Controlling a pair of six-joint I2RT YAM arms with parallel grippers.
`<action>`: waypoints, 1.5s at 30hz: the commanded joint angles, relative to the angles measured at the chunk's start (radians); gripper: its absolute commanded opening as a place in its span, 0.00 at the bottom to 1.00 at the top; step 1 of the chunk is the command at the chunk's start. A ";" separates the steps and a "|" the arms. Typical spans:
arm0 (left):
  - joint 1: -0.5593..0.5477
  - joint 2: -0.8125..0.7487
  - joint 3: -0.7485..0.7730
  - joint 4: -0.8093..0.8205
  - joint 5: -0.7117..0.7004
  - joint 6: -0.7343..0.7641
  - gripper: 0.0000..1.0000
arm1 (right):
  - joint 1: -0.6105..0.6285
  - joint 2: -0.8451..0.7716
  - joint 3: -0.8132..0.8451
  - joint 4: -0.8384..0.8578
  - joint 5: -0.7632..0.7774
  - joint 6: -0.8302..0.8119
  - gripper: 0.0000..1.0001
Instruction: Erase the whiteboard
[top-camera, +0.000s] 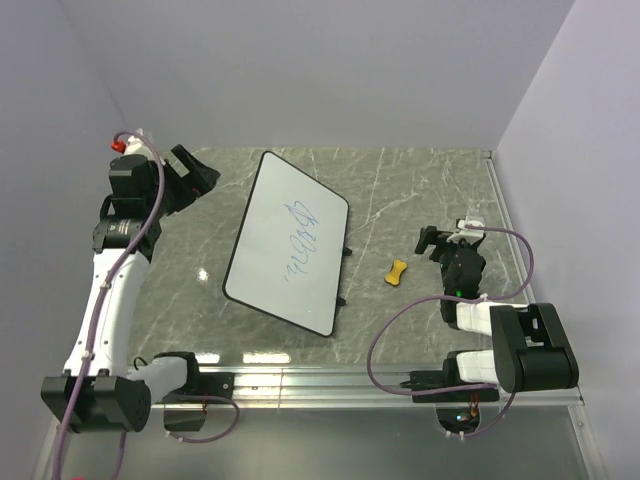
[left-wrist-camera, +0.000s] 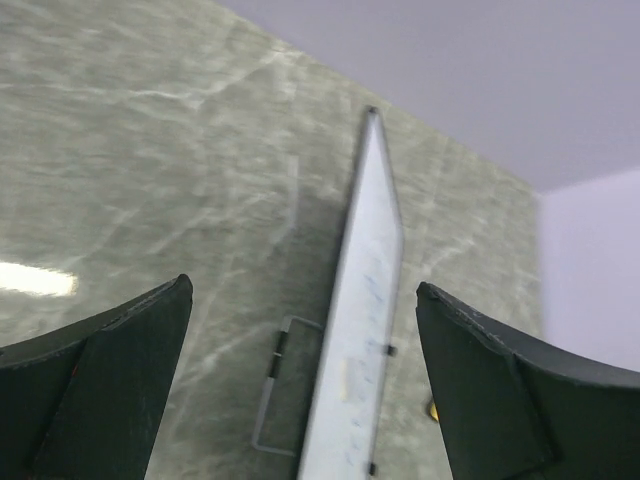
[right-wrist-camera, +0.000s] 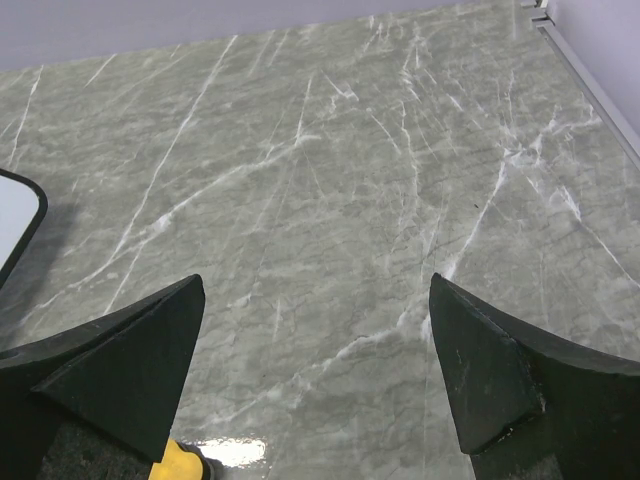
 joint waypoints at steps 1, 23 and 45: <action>0.001 -0.014 -0.016 0.054 0.204 -0.048 0.99 | -0.002 -0.011 0.023 0.050 0.008 -0.005 1.00; -0.001 -0.298 0.073 -0.332 -0.027 -0.119 1.00 | 0.232 -0.393 0.514 -0.956 0.034 -0.001 1.00; -0.099 -0.433 -0.085 -0.409 -0.003 -0.215 0.99 | 0.202 0.020 0.901 -2.025 -0.084 0.823 0.68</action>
